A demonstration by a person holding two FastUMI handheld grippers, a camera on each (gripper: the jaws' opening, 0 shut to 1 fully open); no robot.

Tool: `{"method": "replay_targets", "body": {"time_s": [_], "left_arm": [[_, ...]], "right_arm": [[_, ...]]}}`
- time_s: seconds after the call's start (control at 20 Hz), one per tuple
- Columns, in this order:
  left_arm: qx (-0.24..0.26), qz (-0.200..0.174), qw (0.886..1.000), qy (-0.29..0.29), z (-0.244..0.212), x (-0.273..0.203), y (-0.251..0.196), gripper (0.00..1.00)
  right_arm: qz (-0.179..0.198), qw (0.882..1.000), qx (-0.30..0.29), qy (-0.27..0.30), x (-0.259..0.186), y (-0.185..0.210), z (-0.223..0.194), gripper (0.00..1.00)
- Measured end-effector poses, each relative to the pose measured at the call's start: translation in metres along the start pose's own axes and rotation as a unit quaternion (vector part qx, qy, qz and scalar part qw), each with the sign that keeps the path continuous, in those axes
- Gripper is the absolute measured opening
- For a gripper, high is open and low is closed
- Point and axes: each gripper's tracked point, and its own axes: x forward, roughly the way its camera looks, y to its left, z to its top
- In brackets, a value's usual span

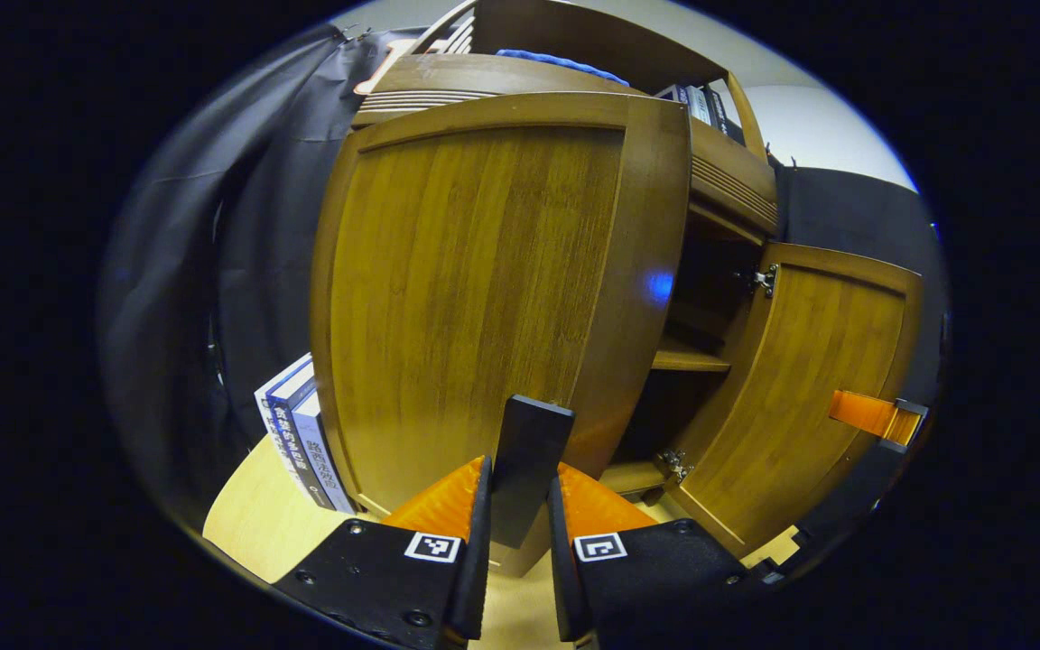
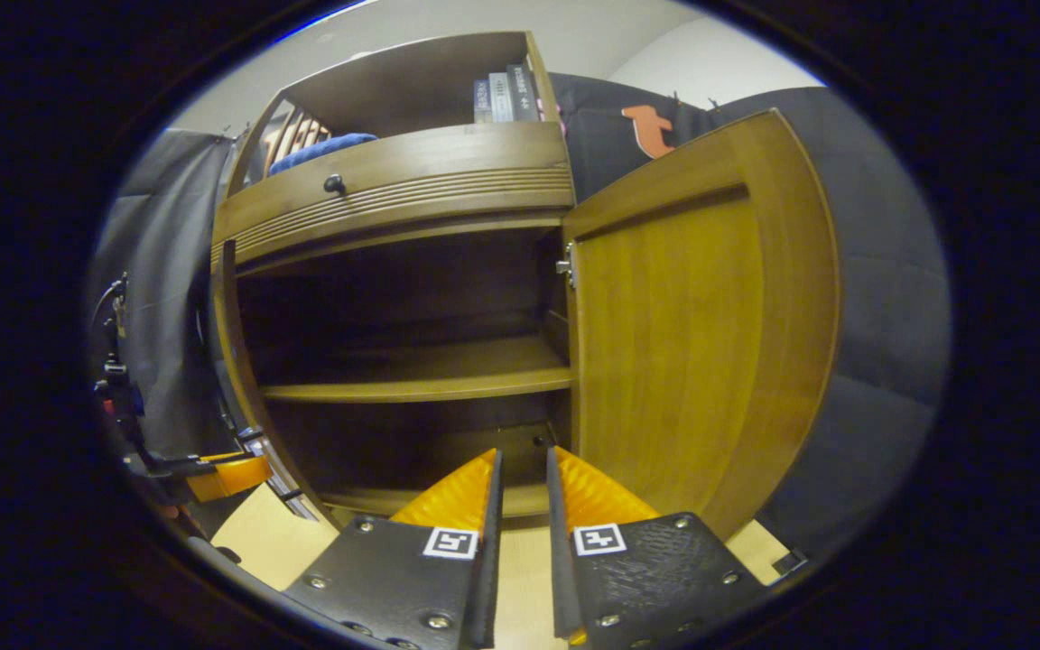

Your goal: Open the right door of the double-door shoe cabinet with the right hand, and open the left door with the left hand.

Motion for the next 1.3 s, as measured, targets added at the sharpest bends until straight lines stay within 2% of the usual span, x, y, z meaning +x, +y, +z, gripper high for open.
{"method": "replay_targets", "body": {"time_s": [0.45, 0.95, 1.0, 1.05, 1.3], "left_arm": [[-0.054, 0.061, 0.997, -0.016, -0.005, -0.028, 0.015, 0.29], [-0.049, 0.109, 0.993, -0.023, -0.007, -0.056, 0.035, 0.19], [-0.049, 0.113, 0.992, -0.024, -0.007, -0.060, 0.037, 0.21], [-0.051, 0.117, 0.992, -0.025, -0.006, -0.062, 0.040, 0.17], [-0.057, 0.140, 0.988, -0.029, -0.006, -0.079, 0.059, 0.15]], "right_arm": [[0.050, 0.999, -0.008, 0.016, 0.009, 0.012, -0.009, 0.24], [0.068, 0.997, -0.006, 0.026, 0.007, 0.014, -0.014, 0.24], [0.070, 0.997, -0.004, 0.027, 0.008, 0.016, -0.014, 0.24], [0.072, 0.997, -0.004, 0.026, 0.008, 0.018, -0.015, 0.24], [0.086, 0.996, -0.005, 0.029, 0.006, 0.029, -0.018, 0.24]]}}
